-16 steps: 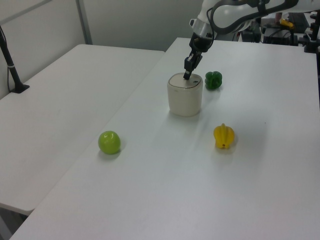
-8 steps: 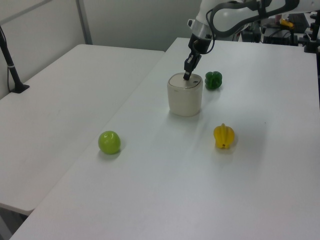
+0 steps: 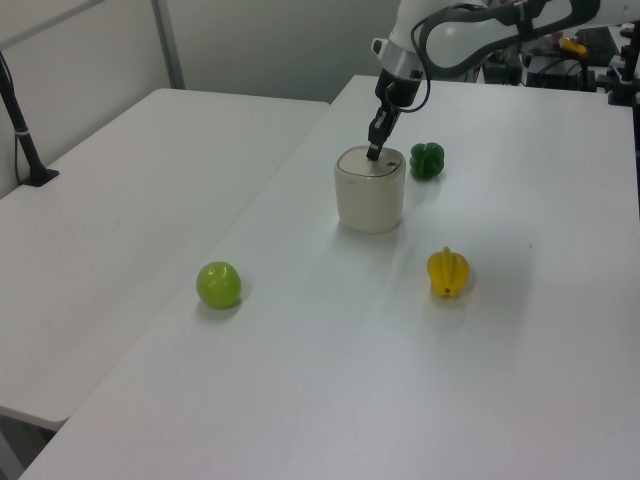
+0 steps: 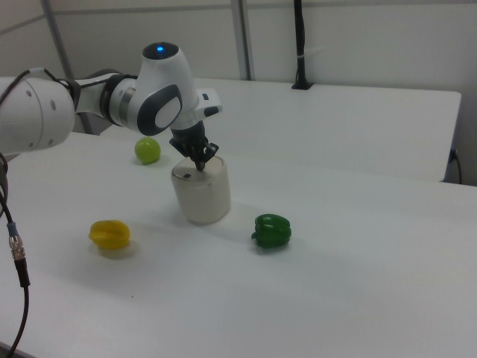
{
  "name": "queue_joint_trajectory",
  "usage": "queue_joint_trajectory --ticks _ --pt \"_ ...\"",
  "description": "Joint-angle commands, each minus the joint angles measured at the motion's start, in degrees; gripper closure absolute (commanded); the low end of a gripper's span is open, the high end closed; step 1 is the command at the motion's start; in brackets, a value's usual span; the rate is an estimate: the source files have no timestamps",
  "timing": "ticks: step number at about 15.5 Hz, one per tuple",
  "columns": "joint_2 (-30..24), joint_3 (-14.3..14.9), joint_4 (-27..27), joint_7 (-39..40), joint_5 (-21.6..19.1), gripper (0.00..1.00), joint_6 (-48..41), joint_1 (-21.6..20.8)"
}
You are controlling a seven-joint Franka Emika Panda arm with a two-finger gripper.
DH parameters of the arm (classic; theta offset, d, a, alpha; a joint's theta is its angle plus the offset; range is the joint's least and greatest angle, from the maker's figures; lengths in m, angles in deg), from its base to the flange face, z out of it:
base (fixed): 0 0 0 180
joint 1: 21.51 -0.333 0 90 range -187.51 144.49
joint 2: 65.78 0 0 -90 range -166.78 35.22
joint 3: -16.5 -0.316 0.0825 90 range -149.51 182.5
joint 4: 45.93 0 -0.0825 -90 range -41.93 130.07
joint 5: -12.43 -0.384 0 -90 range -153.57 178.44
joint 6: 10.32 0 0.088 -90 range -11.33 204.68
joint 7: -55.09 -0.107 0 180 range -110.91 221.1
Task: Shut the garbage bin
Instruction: 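Push the raised lid down over the bin opening with the gripper tip, then press the lid flat onto the bin rim with the gripper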
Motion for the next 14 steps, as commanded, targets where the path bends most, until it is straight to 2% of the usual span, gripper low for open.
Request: queue_joint_trajectory --ticks 1,14 --pt "-2.02 0.35 1.11 0.71 -0.64 1.00 -5.37 -0.84" --pt "-2.73 0.35 1.20 0.44 -1.34 1.00 -13.81 -0.92"
